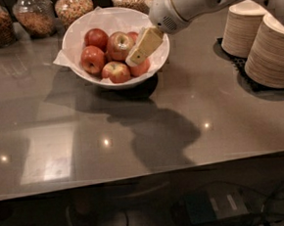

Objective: Pick apple from white bowl

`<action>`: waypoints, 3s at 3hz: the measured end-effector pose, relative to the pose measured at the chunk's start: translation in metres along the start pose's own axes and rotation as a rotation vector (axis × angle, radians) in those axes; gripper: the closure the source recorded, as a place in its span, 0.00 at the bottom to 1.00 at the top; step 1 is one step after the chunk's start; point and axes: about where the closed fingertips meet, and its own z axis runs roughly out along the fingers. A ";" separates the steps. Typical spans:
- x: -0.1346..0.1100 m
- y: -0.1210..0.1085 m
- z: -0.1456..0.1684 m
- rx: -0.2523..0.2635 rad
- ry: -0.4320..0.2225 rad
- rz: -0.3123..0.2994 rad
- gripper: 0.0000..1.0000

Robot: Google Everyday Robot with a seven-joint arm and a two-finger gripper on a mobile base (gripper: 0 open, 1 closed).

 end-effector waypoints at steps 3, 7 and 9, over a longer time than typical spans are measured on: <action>0.013 0.006 0.029 -0.022 -0.050 0.016 0.05; 0.010 -0.004 0.082 -0.048 -0.110 0.022 0.17; 0.011 -0.004 0.098 -0.061 -0.116 0.029 0.40</action>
Offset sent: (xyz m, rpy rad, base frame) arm 0.0057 0.0022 -0.0233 0.0487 -0.0029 0.0081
